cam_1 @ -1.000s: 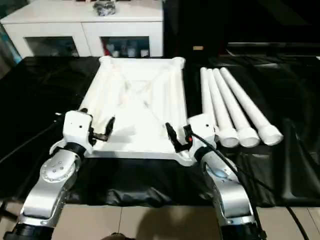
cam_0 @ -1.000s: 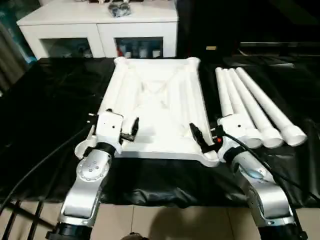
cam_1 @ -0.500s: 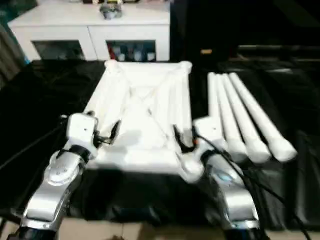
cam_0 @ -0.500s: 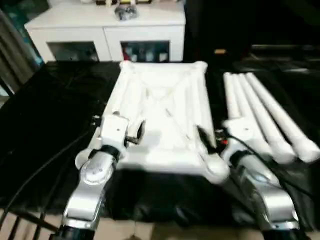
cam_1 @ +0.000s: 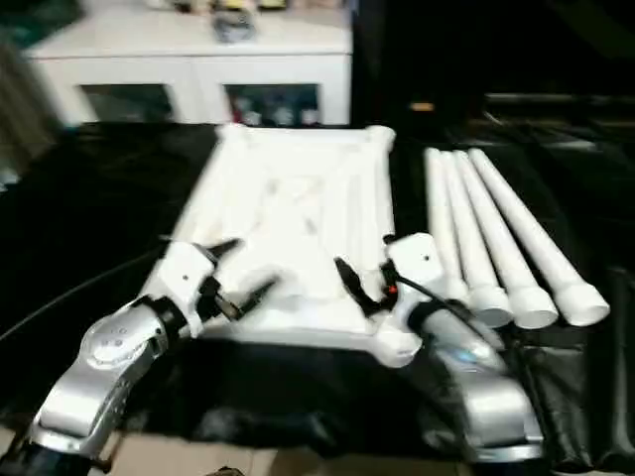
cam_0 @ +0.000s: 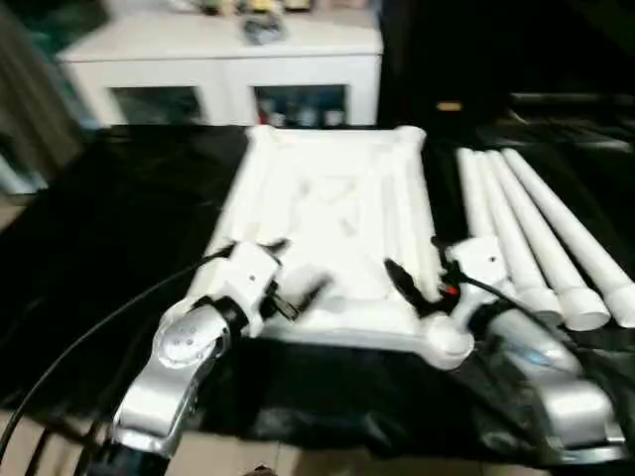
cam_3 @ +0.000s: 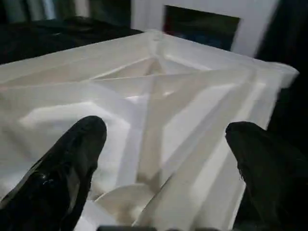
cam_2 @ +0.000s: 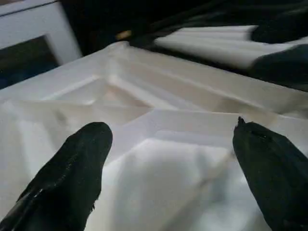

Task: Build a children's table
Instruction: Move table base

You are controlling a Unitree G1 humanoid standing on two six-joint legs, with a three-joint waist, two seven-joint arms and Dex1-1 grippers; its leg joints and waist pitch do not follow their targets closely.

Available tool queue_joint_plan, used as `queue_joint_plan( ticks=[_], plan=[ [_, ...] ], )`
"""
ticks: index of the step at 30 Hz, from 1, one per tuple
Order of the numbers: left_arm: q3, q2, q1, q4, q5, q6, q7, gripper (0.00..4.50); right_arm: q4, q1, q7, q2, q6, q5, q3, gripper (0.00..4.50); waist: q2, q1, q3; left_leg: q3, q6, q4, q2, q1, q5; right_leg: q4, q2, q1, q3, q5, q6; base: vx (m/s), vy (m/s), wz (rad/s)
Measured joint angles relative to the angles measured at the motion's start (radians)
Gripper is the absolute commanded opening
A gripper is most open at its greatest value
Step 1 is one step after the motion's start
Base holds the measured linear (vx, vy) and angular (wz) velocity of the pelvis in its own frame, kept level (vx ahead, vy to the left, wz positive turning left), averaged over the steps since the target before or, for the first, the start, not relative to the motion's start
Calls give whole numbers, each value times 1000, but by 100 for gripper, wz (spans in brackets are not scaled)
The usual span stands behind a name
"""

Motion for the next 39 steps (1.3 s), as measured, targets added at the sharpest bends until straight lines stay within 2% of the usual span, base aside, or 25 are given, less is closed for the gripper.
queue_joint_plan(
  ticks=[3,9,12,16,19,21,23,26,31,33,35,37,39],
  plan=[
    [-55,6,-46,42,-15,-27,-114,450,-22,6,57,-57,-1,13,-7,447,-2,7,-1,13,0,-13,3,-1,0,-7,-3,0,2,0,0,-21,1,0],
    [-146,12,-157,135,-30,38,-286,450,-50,42,227,-186,3,67,-22,447,-1,11,0,17,0,-13,7,-1,1,-6,-4,-4,-1,6,-7,-10,1,-1],
    [-182,11,-211,202,-8,76,-328,450,-74,84,305,-256,18,94,-24,447,0,13,-1,21,0,-15,10,0,1,-6,-4,-4,-2,6,-7,0,0,0],
    [-202,11,-227,242,-2,113,-365,450,-83,120,339,-283,21,95,-27,447,3,7,-1,22,0,-15,12,-1,1,-6,-4,-6,-4,8,-9,0,0,0],
    [-219,13,-251,260,-3,149,-399,450,-103,130,352,-304,22,100,-37,447,5,9,-2,23,0,-15,14,-1,1,-6,-4,-6,-5,10,-11,17,-3,0],
    [-221,13,-266,270,-3,155,-413,423,-108,130,362,-315,27,118,-54,450,7,11,-4,27,2,-15,16,0,5,-6,-4,-6,-6,14,-12,0,0,0],
    [-223,13,-278,289,-2,157,-421,423,-113,136,372,-333,42,132,-63,450,12,13,-7,33,2,-15,21,-1,7,-6,-4,-6,-7,17,-18,28,-1,0],
    [-223,13,-296,320,1,170,-436,384,-126,155,396,-357,57,143,-78,450,18,14,-11,37,4,-15,24,-1,11,-7,-4,-6,-7,15,-13,66,5,-1],
    [-223,7,-315,337,-1,197,-443,368,-128,163,417,-364,67,159,-78,450,21,14,-13,41,15,-15,25,-3,18,-8,-4,-8,-7,6,-15,62,10,-2],
    [-223,3,-319,351,-2,211,-452,338,-128,163,426,-369,69,163,-77,450,20,16,-13,41,15,-15,25,-5,18,-9,-4,-9,-7,6,-16,0,0,0],
    [-223,0,-325,365,-2,222,-459,334,-130,163,430,-377,74,164,-75,450,20,17,-12,41,15,-15,25,-5,18,-9,-4,-10,-7,6,-16,0,0,0],
    [-223,-1,-328,365,-2,228,-461,302,-136,163,434,-380,81,165,-75,450,20,17,-12,41,15,-15,26,-5,18,-8,-4,-9,-7,6,-16,0,0,0],
    [-223,-3,-333,365,-5,239,-474,296,-142,167,436,-381,84,165,-74,450,20,18,-12,44,14,-15,27,-4,17,-8,-4,-9,-7,6,-16,0,0,0]
  ],
)
